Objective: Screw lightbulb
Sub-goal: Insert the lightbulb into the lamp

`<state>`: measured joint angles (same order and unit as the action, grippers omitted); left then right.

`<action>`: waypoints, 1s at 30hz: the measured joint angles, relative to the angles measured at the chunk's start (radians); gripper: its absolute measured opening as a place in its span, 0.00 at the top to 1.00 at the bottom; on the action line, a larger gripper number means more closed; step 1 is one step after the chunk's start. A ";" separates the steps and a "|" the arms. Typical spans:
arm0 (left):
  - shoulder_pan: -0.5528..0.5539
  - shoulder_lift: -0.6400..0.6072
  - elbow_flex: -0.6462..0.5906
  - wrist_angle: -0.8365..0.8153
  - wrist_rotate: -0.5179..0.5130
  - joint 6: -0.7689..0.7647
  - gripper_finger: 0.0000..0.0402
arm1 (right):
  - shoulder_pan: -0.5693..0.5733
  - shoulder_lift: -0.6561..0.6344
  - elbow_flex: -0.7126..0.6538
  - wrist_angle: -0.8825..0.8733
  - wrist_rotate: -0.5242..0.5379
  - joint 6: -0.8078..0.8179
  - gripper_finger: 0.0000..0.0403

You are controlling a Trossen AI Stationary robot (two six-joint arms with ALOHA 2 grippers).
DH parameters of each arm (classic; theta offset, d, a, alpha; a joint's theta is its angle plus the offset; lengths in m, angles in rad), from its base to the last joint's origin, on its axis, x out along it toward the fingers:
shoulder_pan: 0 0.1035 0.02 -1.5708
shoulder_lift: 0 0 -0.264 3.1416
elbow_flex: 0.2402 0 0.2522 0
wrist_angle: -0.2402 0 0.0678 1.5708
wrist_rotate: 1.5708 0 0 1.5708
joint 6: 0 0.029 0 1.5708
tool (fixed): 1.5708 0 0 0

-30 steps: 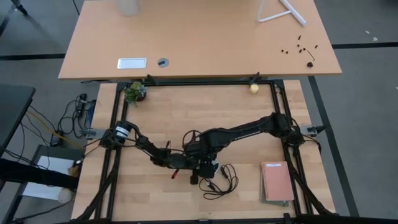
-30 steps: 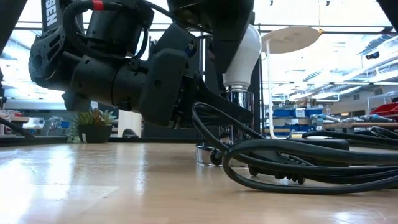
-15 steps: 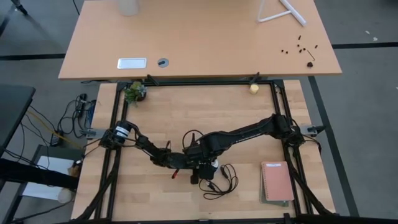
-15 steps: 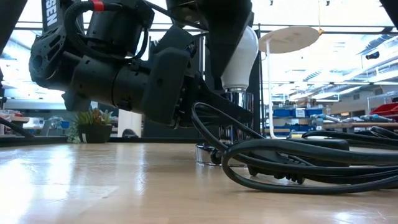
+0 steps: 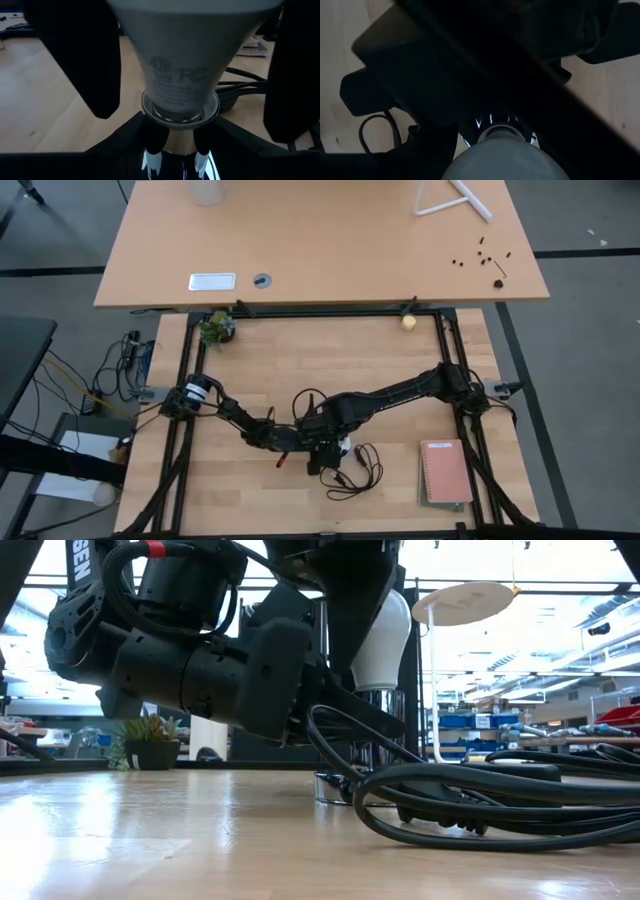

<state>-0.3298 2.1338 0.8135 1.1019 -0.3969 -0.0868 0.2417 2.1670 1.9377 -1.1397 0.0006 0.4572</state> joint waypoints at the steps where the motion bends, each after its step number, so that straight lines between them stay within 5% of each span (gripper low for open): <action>1: 0.000 0.000 0.000 0.001 -0.001 0.000 0.53 | 0.000 0.000 0.000 -0.001 0.003 0.010 0.34; 23: 0.003 0.000 -0.013 0.028 -0.033 -0.052 0.53 | 0.004 0.005 -0.003 -0.071 0.121 0.715 0.34; 30: 0.003 0.001 -0.033 0.062 -0.033 -0.021 0.53 | -0.007 0.003 -0.004 -0.055 0.133 0.707 0.34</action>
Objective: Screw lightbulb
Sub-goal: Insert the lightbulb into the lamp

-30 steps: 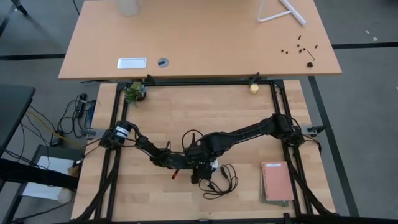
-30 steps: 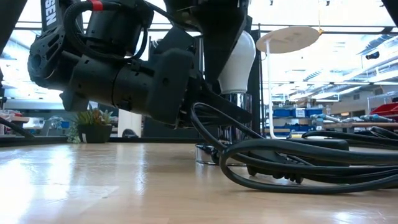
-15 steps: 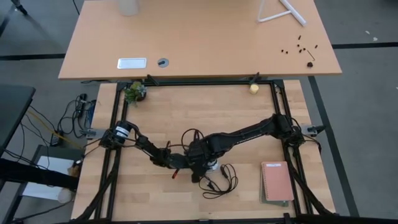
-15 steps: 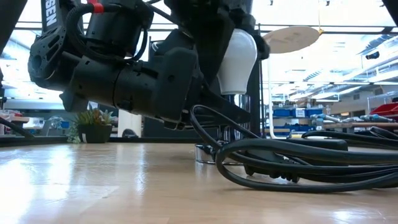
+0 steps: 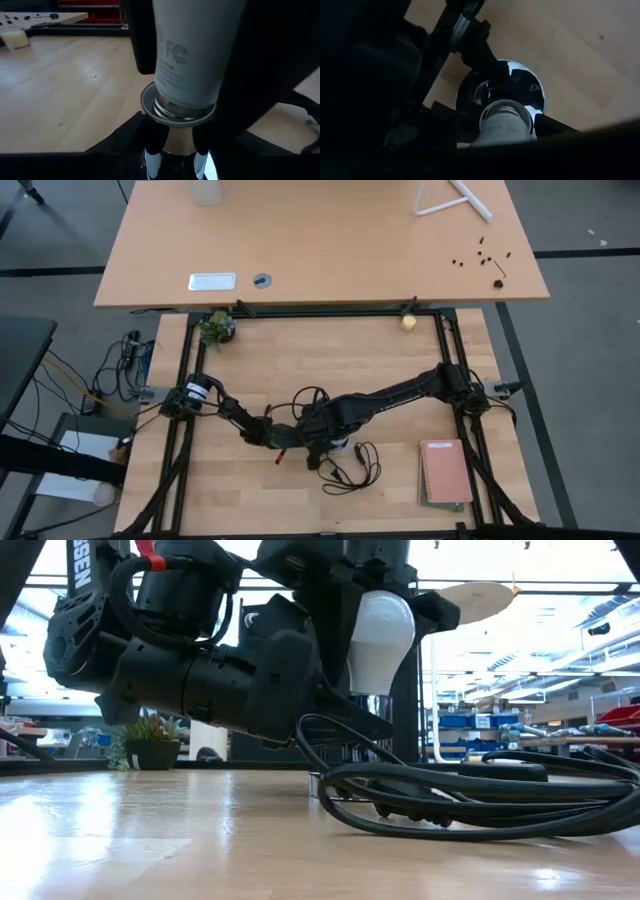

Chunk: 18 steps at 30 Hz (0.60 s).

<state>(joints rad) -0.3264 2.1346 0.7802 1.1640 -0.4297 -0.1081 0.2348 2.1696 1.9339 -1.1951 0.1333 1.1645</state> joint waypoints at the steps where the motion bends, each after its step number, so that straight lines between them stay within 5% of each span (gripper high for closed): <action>1: 0.000 0.000 -0.002 0.004 0.001 0.001 0.53 | -0.003 -0.001 -0.001 0.007 0.000 -0.032 0.34; 18: -0.004 -0.001 -0.002 -0.003 0.032 -0.004 0.53 | -0.020 0.001 0.062 -0.015 0.034 -0.366 0.14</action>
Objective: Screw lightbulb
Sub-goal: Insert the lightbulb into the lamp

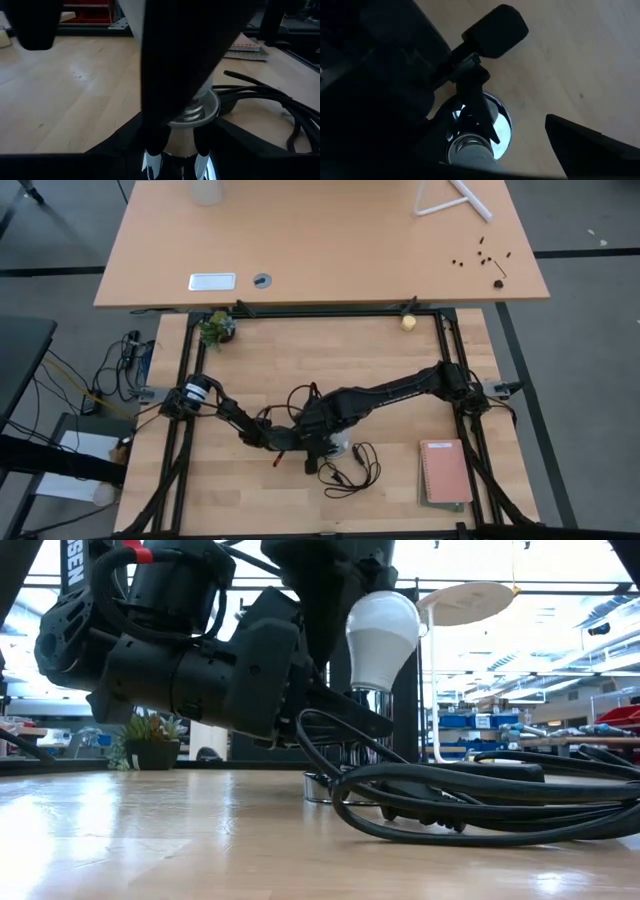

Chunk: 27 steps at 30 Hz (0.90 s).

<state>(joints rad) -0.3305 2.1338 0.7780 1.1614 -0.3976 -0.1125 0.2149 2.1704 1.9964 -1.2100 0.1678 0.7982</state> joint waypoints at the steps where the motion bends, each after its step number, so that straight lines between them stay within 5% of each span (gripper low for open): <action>1: 0.000 0.000 0.000 0.001 -0.001 0.000 0.53 | -0.001 0.000 0.007 -0.006 -0.002 -0.012 0.14; 9: 0.002 -0.001 0.003 -0.004 -0.014 -0.001 0.53 | -0.005 0.003 0.103 -0.063 -0.013 -0.107 0.16; 17: 0.005 -0.001 0.007 -0.016 -0.021 -0.001 0.53 | 0.024 -0.004 0.365 -0.332 0.038 -0.224 0.18; 27: 0.004 -0.002 0.005 -0.025 -0.013 0.003 0.53 | 0.114 -0.221 0.204 -0.349 0.132 -0.431 0.20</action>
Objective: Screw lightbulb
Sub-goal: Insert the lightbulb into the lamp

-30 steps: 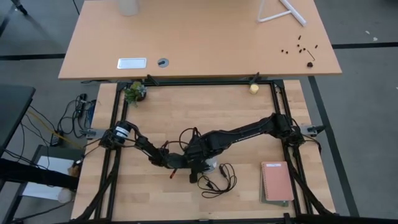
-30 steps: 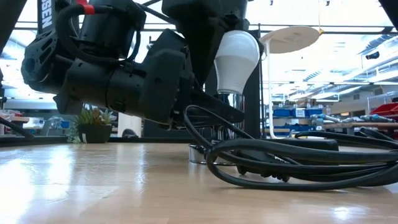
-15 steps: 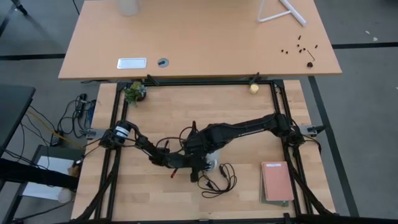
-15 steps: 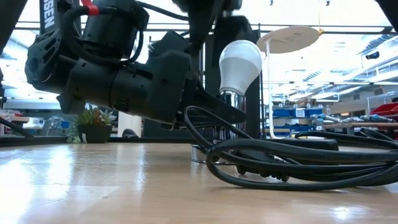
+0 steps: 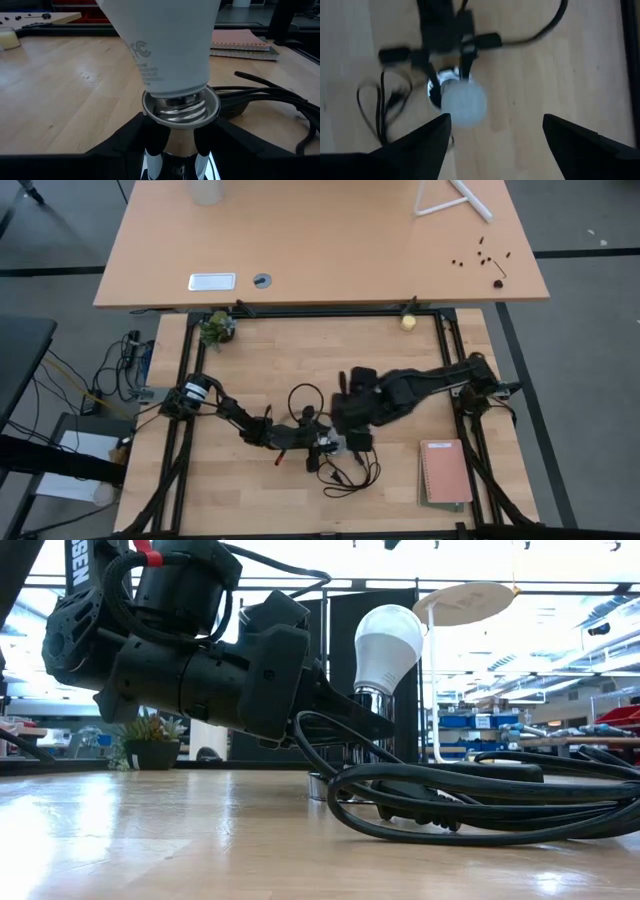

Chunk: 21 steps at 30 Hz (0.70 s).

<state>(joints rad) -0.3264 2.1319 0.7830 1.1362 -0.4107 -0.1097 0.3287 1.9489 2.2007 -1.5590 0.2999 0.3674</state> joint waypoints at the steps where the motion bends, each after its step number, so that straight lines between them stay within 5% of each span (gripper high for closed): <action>1: 0.000 0.000 0.000 0.000 0.001 0.000 0.53 | 0.013 -0.017 -0.022 -0.010 0.020 0.003 0.21; 7: 0.000 0.000 -0.001 0.005 0.003 0.003 0.53 | 0.080 -0.156 -0.271 0.128 0.108 0.094 0.25; 15: 0.000 0.001 -0.002 0.013 0.023 0.004 0.53 | 0.119 -0.442 -0.790 0.478 0.133 0.161 0.30; 21: 0.000 0.001 -0.002 -0.001 0.029 -0.001 0.53 | 0.029 -0.541 -1.076 0.714 -0.050 0.096 0.28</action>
<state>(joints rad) -0.3267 2.1326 0.7815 1.1352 -0.3820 -0.1103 0.3576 1.4082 1.1246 -0.8446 0.2496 0.4630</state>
